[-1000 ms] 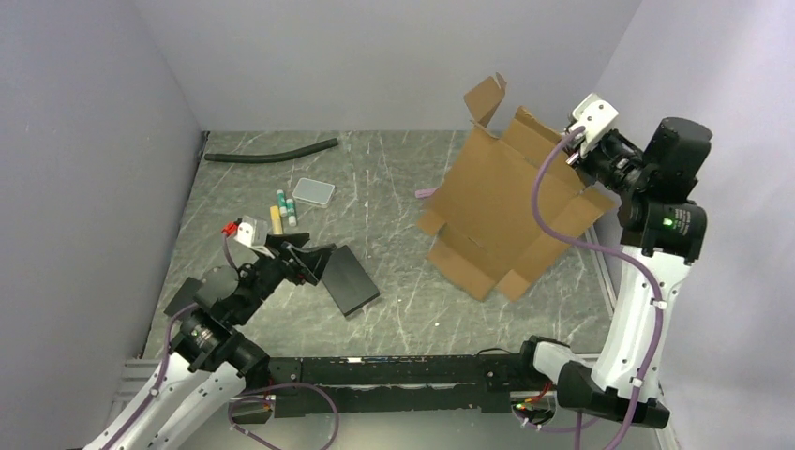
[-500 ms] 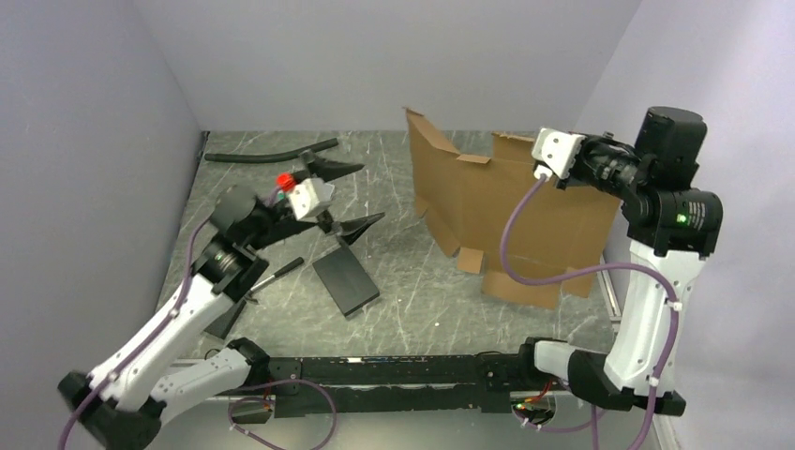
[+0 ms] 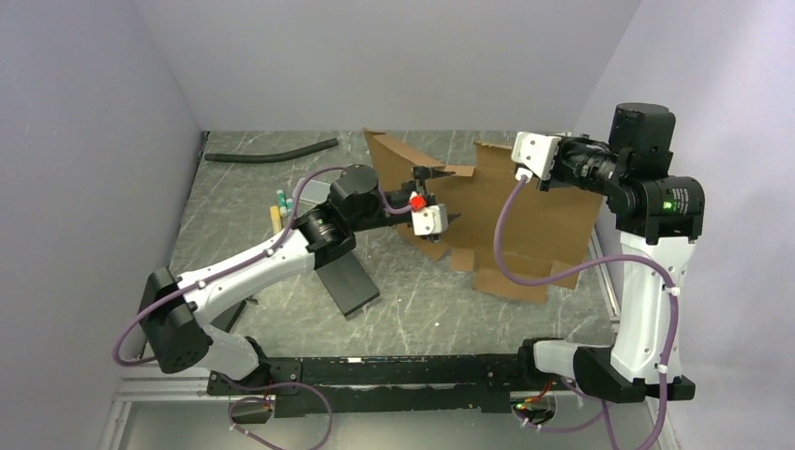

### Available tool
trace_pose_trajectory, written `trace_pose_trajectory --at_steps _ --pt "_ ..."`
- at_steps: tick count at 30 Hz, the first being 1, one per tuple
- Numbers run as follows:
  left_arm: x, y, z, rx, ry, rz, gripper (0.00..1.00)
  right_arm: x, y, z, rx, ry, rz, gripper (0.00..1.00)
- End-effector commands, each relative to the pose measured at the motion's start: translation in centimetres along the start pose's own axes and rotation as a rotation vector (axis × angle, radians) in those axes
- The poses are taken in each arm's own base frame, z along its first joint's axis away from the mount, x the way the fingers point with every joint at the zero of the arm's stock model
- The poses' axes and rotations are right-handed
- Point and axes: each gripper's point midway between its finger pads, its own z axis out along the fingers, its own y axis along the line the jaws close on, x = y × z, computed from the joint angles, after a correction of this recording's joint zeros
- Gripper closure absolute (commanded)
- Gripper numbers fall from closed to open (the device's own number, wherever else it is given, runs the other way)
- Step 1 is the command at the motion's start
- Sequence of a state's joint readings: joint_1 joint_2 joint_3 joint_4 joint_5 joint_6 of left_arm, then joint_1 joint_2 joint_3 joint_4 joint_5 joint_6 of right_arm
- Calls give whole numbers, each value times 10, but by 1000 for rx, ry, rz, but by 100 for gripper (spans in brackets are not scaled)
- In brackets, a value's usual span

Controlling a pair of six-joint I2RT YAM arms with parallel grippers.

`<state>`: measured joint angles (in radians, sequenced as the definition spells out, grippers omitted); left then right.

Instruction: Fold the paper box

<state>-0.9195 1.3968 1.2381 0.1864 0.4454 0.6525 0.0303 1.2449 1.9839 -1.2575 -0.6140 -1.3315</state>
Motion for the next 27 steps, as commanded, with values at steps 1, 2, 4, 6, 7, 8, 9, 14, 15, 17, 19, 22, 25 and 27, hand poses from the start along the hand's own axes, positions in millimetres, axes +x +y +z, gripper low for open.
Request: trace_pose_trajectory --at_steps 1,2,4,6,7,8,9,14,15,17,19,22,25,27 --pt "-13 50 13 -165 2 172 22 -5 -2 -5 28 -5 -24 100" --pt "-10 53 17 -177 15 181 24 -5 -1 -5 27 -5 -24 100" --pt "-6 57 22 -197 34 203 28 -6 1 -5 27 -8 -24 100" --pt "-1 55 27 -193 50 226 31 -5 2 -4 24 -9 -20 100" --pt "2 54 30 -193 58 235 33 -6 2 -4 23 -13 -18 100" --pt "4 52 33 -186 69 245 37 -7 2 -3 23 -17 -15 100" --pt "7 51 36 -184 81 259 39 -8 2 -3 23 -21 -12 100" --pt "25 49 49 -214 192 358 90 -10 1 -4 32 -34 12 100" --pt "27 50 51 -221 209 369 100 -11 1 -4 36 -36 23 100" --pt "28 53 53 -242 237 363 100 -11 0 -4 50 -41 53 100" --pt "23 66 50 -310 247 311 100 -12 -5 -4 93 -48 124 100" --pt "8 86 40 -398 239 206 100 -16 -20 -11 204 -63 295 75" --pt "-3 93 30 -421 225 132 100 -28 -14 -21 214 -120 395 36" --pt "-1 92 22 -435 228 99 100 -35 -7 -25 206 -156 459 20"
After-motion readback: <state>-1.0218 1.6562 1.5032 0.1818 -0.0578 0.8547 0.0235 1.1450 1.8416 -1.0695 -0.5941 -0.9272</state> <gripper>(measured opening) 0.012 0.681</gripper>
